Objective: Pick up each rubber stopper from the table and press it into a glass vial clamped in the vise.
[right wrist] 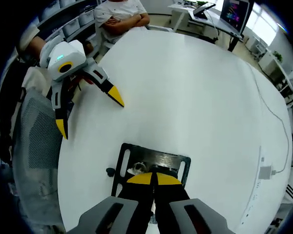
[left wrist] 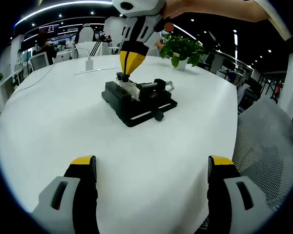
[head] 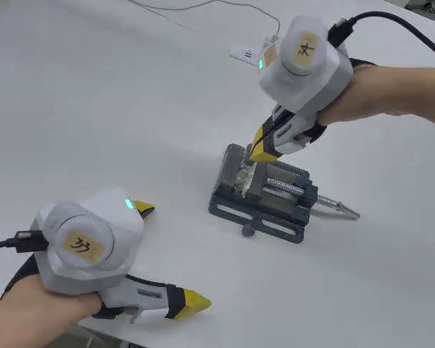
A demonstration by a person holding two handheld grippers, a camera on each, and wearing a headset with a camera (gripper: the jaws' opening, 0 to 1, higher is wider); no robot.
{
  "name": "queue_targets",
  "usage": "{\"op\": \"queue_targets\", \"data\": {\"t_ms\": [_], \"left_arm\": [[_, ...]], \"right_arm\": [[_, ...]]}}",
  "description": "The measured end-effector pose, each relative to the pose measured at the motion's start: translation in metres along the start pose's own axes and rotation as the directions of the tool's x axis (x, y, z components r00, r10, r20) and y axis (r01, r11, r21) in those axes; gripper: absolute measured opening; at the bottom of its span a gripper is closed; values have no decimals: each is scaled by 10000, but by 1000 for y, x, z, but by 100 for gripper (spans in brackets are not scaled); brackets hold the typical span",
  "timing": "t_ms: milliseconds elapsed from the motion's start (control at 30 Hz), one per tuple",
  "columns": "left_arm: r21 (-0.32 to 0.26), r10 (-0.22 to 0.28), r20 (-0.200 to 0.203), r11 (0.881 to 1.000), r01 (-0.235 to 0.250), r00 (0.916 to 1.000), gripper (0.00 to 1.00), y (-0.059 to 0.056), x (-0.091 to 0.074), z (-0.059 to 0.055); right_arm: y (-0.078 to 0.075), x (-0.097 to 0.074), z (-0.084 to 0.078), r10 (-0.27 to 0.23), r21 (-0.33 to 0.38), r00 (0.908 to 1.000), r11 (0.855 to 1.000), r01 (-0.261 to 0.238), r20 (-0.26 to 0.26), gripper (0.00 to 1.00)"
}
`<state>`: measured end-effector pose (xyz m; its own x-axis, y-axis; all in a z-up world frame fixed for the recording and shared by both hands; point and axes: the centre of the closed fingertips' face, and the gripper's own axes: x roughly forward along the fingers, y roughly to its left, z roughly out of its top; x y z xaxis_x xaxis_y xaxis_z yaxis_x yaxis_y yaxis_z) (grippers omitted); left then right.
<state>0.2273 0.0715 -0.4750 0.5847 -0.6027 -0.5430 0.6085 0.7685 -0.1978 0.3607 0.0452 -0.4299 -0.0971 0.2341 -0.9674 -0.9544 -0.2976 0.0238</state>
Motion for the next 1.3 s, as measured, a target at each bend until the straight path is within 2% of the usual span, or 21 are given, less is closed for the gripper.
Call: {"op": "queue_targets", "data": {"t_ms": [67, 167, 433, 500, 733, 900, 1000, 1300], "left_arm": [[-10, -12, 3, 10000, 12, 10000, 94, 1, 1, 1], [-42, -14, 36, 10000, 15, 10000, 94, 1, 2, 2], [-47, -27, 94, 10000, 27, 10000, 94, 3, 4, 4], [-40, -42, 96, 10000, 43, 9999, 94, 3, 4, 5], [-46, -17, 152, 10000, 18, 9999, 94, 4, 4, 7], [-37, -20, 218, 10000, 20, 9998, 94, 4, 5, 9], [-43, 5, 196, 10000, -4, 9998, 94, 4, 5, 9], [-128, 85, 257, 9999, -81, 9996, 94, 8, 3, 12]], "right_arm": [[0, 1, 0, 95, -250, 9997, 9996, -101, -243, 0], [-1, 1, -2, 122, -261, 9991, 9996, -132, -394, 0], [-1, 1, -4, 356, 592, 9982, 9977, -327, -492, 0], [-2, 2, -4, 383, 519, 9979, 9980, -356, -526, 0], [-2, 4, -4, 316, 942, 9970, 9952, -248, -713, 0], [1, 5, -3, 299, 973, 9945, 9951, -201, -1008, 0], [-3, 6, -4, 463, 1176, 9927, 9925, -331, -1117, 0], [2, 4, -2, 718, 1660, 9913, 9847, -528, -1105, 0]]}}
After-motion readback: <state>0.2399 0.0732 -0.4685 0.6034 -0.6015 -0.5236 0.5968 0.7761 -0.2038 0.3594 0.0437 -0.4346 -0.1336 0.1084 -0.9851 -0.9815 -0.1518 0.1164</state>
